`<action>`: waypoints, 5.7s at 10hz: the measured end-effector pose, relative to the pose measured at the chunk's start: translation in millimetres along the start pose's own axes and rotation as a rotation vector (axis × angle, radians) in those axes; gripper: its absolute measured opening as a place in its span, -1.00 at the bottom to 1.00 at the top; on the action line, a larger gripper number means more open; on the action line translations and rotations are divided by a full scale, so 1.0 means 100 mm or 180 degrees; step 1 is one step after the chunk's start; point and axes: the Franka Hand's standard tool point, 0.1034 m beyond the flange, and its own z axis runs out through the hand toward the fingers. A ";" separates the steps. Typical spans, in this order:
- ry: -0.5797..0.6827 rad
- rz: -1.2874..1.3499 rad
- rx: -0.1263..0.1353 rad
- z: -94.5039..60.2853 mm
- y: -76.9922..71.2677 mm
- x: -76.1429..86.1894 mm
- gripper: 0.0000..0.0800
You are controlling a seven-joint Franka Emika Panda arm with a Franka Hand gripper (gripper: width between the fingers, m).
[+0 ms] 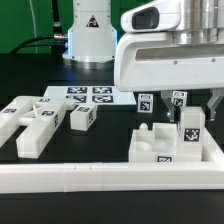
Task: Assemble chair
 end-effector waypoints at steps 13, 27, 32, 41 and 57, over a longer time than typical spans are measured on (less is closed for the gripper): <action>0.0132 0.1289 -0.0103 -0.34 0.39 -0.21 0.61; -0.0043 0.0700 -0.0209 -0.32 1.23 -1.10 0.62; -0.0900 0.0666 -0.0150 -0.26 1.65 -1.20 0.62; -0.2764 0.0573 -0.0056 -0.14 1.77 -1.16 0.62; -0.3088 0.0384 -0.0047 0.16 1.74 -1.07 0.62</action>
Offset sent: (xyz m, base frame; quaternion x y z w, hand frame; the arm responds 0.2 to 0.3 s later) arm 0.0019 0.0089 -0.0155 -0.0089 -0.0077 0.2558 0.9667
